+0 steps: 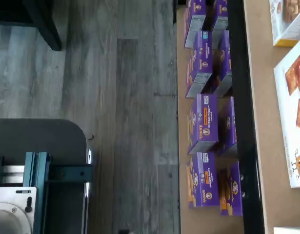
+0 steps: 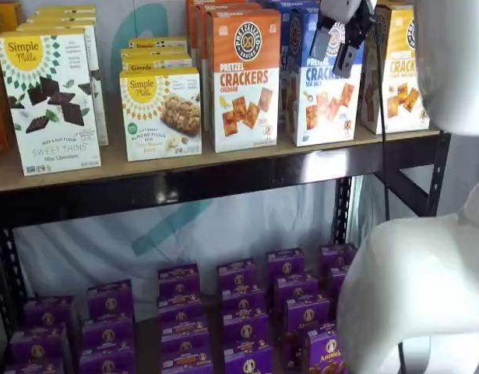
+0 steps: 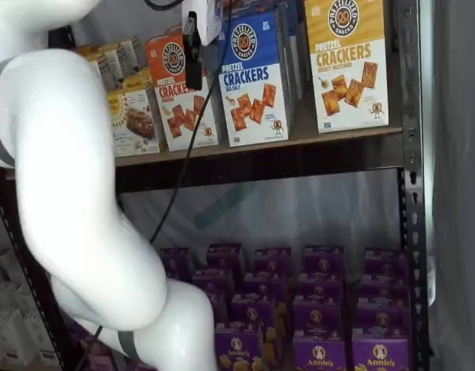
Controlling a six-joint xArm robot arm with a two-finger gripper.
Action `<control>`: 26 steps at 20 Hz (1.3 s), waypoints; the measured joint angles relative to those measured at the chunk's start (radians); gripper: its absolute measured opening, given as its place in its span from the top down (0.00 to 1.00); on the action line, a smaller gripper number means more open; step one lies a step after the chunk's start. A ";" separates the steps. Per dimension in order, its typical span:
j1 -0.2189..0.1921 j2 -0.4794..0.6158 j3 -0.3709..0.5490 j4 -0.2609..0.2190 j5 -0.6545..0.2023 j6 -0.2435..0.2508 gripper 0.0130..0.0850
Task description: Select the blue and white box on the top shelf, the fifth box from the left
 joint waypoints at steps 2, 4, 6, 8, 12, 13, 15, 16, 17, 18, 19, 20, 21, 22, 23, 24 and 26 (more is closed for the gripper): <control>0.022 0.034 -0.049 -0.065 0.072 0.000 0.00; 0.017 0.038 -0.059 -0.098 0.105 -0.013 0.00; 0.001 0.032 -0.055 -0.095 0.109 -0.026 0.00; -0.021 0.028 -0.054 -0.076 0.112 -0.039 0.00; -0.080 0.002 -0.042 0.018 0.060 -0.056 0.00; -0.093 -0.017 -0.024 0.046 0.022 -0.057 0.00; -0.117 -0.041 -0.006 0.106 -0.028 -0.055 0.00; -0.127 -0.049 -0.001 0.134 -0.045 -0.051 0.00; -0.136 -0.056 0.002 0.163 -0.060 -0.046 0.00; -0.143 -0.059 0.003 0.187 -0.068 -0.040 0.00; -0.149 -0.059 -0.001 0.209 -0.071 -0.034 0.00; -0.155 -0.060 -0.003 0.231 -0.078 -0.028 0.00; -0.160 -0.057 -0.010 0.245 -0.075 -0.023 0.00; -0.160 -0.050 -0.023 0.252 -0.070 -0.018 0.00; -0.160 -0.044 -0.034 0.254 -0.065 -0.014 0.00; -0.158 -0.037 -0.047 0.256 -0.062 -0.008 0.00; -0.156 -0.031 -0.057 0.263 -0.067 -0.001 0.00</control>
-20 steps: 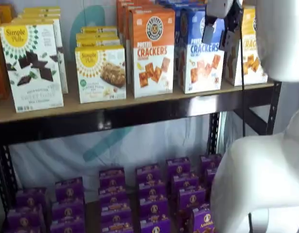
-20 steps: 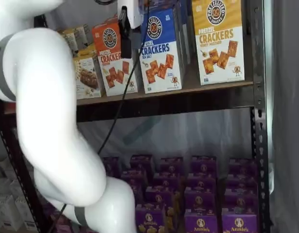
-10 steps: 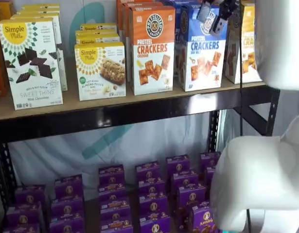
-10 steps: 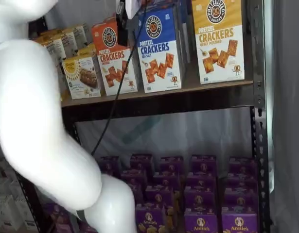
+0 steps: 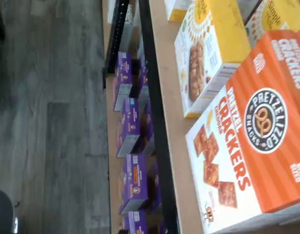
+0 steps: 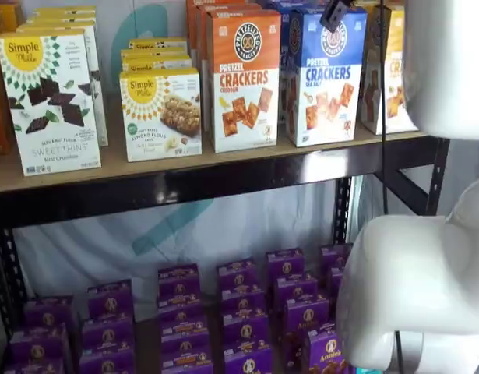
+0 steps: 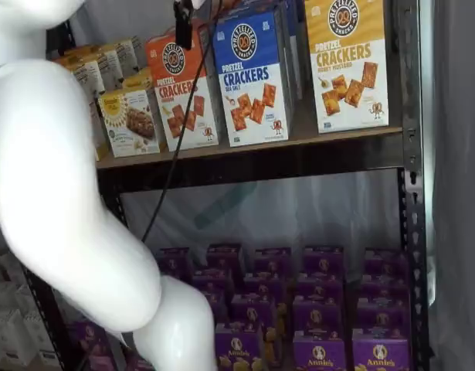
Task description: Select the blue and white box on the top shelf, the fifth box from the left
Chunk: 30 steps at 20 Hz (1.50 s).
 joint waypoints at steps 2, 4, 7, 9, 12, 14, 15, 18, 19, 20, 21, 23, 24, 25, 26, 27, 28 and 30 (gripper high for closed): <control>0.003 -0.003 0.005 0.009 -0.027 0.005 0.00; 0.008 -0.006 0.017 0.013 -0.067 0.006 0.00; 0.017 -0.002 0.036 0.015 -0.139 0.000 0.00; 0.019 0.014 0.036 0.014 -0.170 -0.008 0.00; 0.020 0.053 0.018 0.006 -0.205 -0.023 0.00; 0.020 0.085 -0.003 0.002 -0.215 -0.032 0.00; 0.020 0.100 -0.014 -0.003 -0.219 -0.036 0.00; 0.028 0.141 -0.049 -0.026 -0.217 -0.042 0.00; 0.031 0.152 -0.058 -0.033 -0.216 -0.044 0.00; 0.034 0.163 -0.066 -0.039 -0.216 -0.045 0.00; 0.038 0.171 -0.071 -0.046 -0.220 -0.046 0.00; 0.043 0.183 -0.078 -0.052 -0.225 -0.046 0.00; 0.045 0.192 -0.084 -0.055 -0.224 -0.045 0.00; 0.048 0.200 -0.091 -0.059 -0.222 -0.045 0.00; 0.051 0.209 -0.100 -0.065 -0.217 -0.045 0.00; 0.053 0.219 -0.113 -0.073 -0.205 -0.044 0.00; 0.055 0.232 -0.129 -0.082 -0.188 -0.044 0.00; 0.058 0.252 -0.153 -0.098 -0.163 -0.044 0.00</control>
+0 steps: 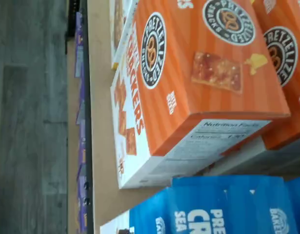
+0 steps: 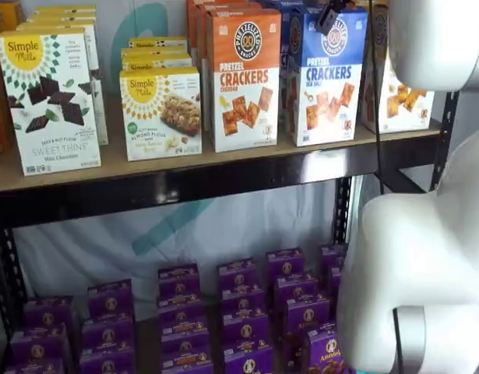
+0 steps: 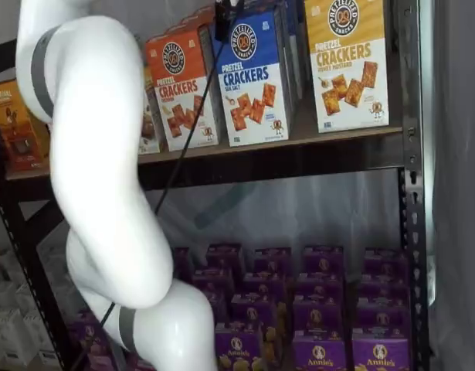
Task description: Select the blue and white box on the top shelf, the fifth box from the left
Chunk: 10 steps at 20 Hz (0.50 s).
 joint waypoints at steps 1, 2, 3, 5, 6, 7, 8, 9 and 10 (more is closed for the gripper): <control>0.001 0.007 -0.007 -0.006 0.007 -0.001 0.00; 0.002 0.012 -0.011 -0.011 0.011 -0.002 0.00; 0.003 0.016 -0.016 -0.017 0.017 -0.003 0.00; 0.007 0.027 -0.028 -0.033 0.032 -0.004 0.00; 0.010 0.031 -0.033 -0.041 0.038 -0.005 0.00; 0.013 0.037 -0.041 -0.053 0.047 -0.005 0.00; 0.017 0.044 -0.051 -0.066 0.060 -0.005 0.00; 0.023 0.052 -0.063 -0.082 0.074 -0.004 0.00; 0.029 0.059 -0.073 -0.098 0.088 -0.003 0.00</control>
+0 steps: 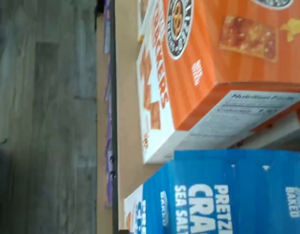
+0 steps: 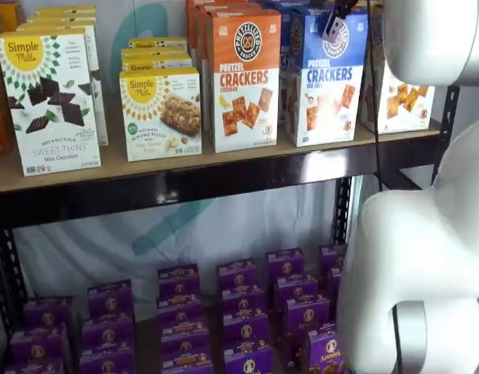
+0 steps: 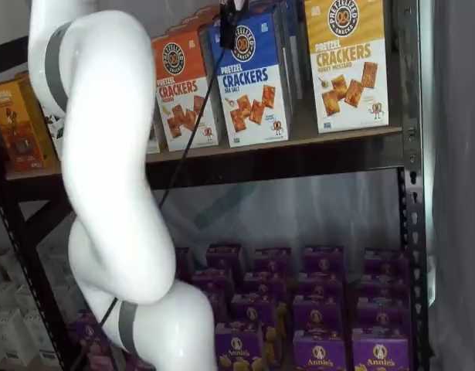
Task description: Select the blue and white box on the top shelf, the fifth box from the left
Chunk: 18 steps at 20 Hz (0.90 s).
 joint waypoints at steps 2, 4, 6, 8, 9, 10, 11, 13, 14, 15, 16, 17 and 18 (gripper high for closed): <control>0.010 0.015 -0.021 -0.026 0.029 0.002 0.00; 0.016 0.021 -0.028 -0.044 0.040 0.003 0.00; 0.019 0.024 -0.031 -0.050 0.047 0.003 0.00; 0.019 0.024 -0.028 -0.050 0.045 0.003 0.00; 0.018 0.024 -0.027 -0.049 0.045 0.002 0.00; 0.016 0.023 -0.025 -0.046 0.044 0.002 0.00; 0.015 0.024 -0.026 -0.042 0.045 0.001 0.00; 0.011 0.026 -0.028 -0.035 0.049 0.001 0.06; 0.009 0.026 -0.028 -0.031 0.050 0.001 0.11; 0.008 0.026 -0.028 -0.029 0.049 0.001 0.11; 0.007 0.027 -0.030 -0.026 0.051 0.001 0.17; 0.005 0.028 -0.034 -0.023 0.055 0.001 0.22; 0.004 0.028 -0.034 -0.022 0.054 0.000 0.22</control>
